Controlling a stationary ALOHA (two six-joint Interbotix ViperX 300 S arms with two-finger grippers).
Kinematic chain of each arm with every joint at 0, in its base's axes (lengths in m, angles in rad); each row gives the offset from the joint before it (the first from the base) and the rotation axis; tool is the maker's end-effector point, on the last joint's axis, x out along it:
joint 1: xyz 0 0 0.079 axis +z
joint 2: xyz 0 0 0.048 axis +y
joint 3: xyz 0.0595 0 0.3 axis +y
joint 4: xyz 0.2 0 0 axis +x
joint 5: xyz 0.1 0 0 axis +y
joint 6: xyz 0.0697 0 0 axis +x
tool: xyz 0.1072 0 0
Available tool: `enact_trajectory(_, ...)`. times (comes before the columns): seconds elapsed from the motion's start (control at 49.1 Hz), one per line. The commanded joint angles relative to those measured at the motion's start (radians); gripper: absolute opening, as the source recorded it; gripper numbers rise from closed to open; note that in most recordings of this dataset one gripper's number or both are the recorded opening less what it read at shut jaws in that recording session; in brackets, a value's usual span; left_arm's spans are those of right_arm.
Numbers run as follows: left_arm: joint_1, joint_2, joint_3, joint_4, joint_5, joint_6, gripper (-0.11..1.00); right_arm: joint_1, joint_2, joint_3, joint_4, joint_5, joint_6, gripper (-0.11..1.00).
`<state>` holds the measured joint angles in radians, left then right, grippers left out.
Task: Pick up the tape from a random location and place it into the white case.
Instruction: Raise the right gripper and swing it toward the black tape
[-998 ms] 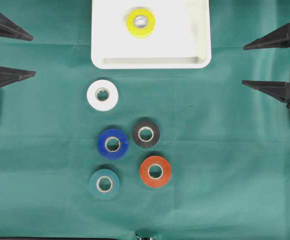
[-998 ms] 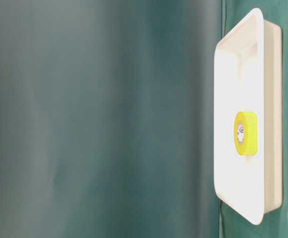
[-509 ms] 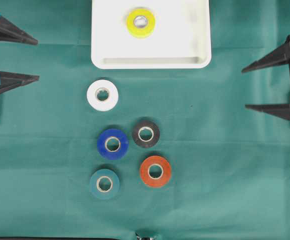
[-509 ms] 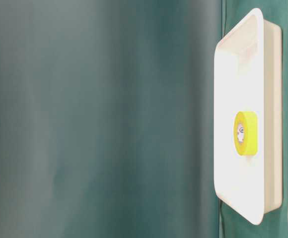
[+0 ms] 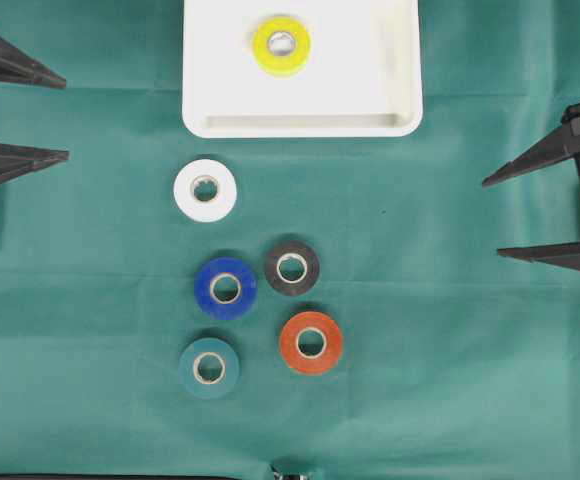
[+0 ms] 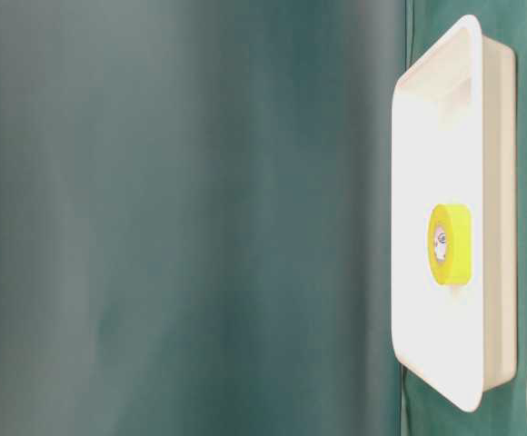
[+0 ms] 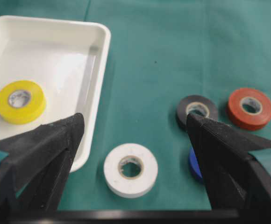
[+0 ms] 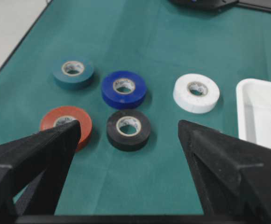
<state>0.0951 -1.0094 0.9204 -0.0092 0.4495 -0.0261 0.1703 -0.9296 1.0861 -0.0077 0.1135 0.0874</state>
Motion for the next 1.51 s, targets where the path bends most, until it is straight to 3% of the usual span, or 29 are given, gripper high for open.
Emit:
enact_trajectory(0.0, -0.003, 0.005, -0.011, -0.002, -0.009, -0.002, 0.99, 0.003, 0.005, -0.023, 0.0, -0.005, 0.0, 0.92)
enact_trajectory(0.326, -0.003, 0.005, -0.011, -0.003, -0.009, -0.002, 0.99, 0.002, 0.023, -0.032, 0.0, -0.02, 0.0, 0.92)
enact_trajectory(0.631, -0.003, 0.005, -0.011, -0.003, -0.009, -0.002, 0.99, -0.023, 0.146, -0.098, -0.009, -0.063, -0.005, 0.92)
enact_trajectory(1.486, -0.015, 0.011, -0.008, -0.002, -0.008, 0.005, 0.99, -0.08, 0.629, -0.462, -0.046, -0.132, -0.012, 0.92)
